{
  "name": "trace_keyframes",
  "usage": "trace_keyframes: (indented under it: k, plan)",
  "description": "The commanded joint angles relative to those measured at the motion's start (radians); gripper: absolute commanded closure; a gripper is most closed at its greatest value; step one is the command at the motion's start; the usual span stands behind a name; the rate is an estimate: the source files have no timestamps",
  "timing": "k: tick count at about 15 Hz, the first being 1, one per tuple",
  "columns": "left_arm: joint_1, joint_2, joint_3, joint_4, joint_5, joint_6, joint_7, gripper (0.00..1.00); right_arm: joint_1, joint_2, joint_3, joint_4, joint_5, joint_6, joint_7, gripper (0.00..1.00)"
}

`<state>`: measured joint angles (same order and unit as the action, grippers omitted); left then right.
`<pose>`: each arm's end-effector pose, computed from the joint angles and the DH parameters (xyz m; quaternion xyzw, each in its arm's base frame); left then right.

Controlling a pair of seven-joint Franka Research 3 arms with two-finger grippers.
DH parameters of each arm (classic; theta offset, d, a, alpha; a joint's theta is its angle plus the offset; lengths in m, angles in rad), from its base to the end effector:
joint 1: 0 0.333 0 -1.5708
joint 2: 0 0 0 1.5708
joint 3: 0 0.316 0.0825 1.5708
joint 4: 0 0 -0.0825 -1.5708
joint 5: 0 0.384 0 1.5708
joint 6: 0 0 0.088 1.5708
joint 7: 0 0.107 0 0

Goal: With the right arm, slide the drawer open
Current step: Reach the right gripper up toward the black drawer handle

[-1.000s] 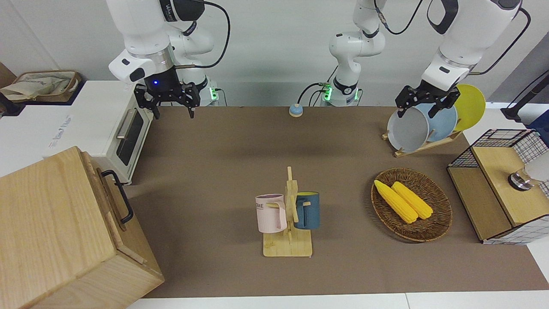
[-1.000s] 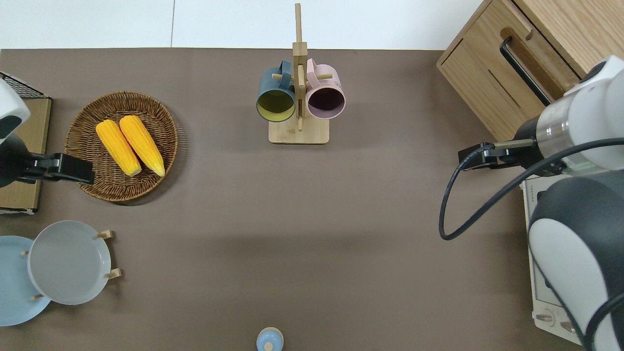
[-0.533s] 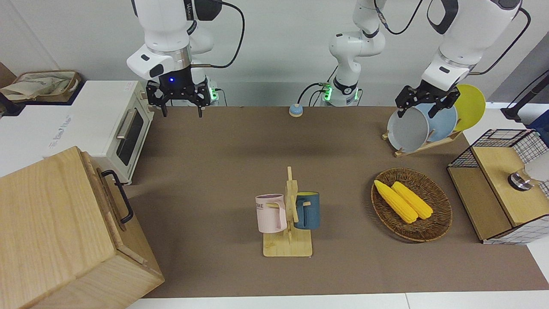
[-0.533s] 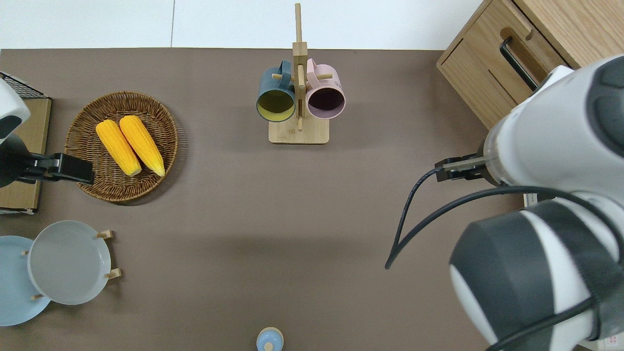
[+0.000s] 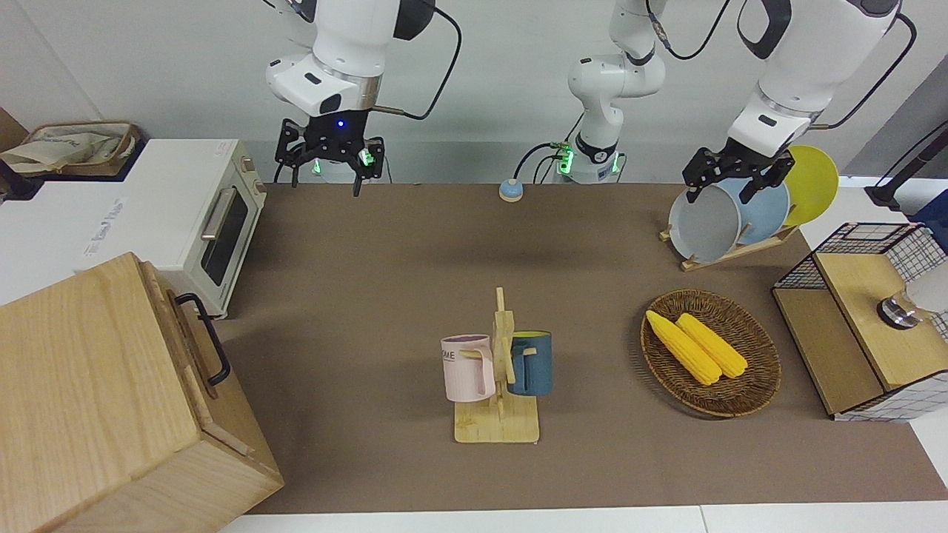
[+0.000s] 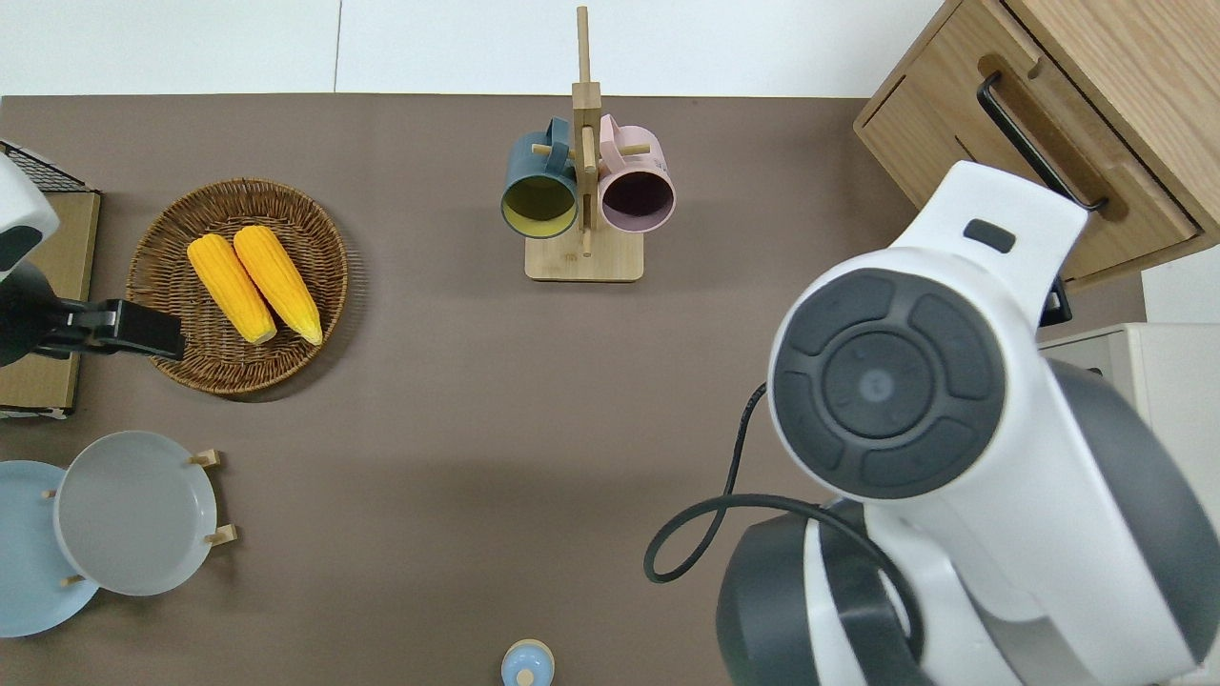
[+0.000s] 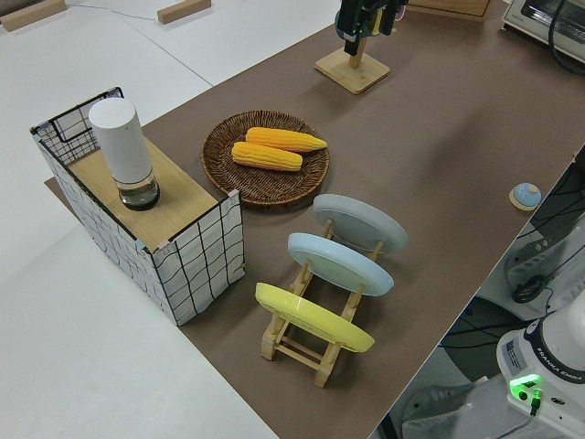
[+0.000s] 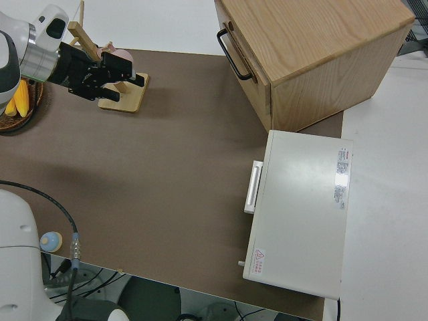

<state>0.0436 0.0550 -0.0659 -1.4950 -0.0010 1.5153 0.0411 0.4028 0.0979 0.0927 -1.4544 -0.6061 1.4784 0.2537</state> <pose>0.5660 -0.0116 0.6245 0.9993 -0.0317 -0.0173 0.0025 0.5381 0.2132 0.6359 0.9502 0.0987 0.0747 0.2862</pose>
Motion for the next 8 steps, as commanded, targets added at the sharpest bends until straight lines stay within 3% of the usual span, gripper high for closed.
trace_keyframes:
  k: [1,8]
  plan:
    - [-0.007,-0.004,0.0,0.009,0.018,-0.018,-0.01,0.01,0.004,0.023,0.015,-0.049,-0.125,-0.009,0.018,0.009]
    - [-0.007,-0.003,0.0,0.009,0.018,-0.018,-0.01,0.01,0.022,0.124,0.018,-0.113,-0.395,0.0,0.07,0.009]
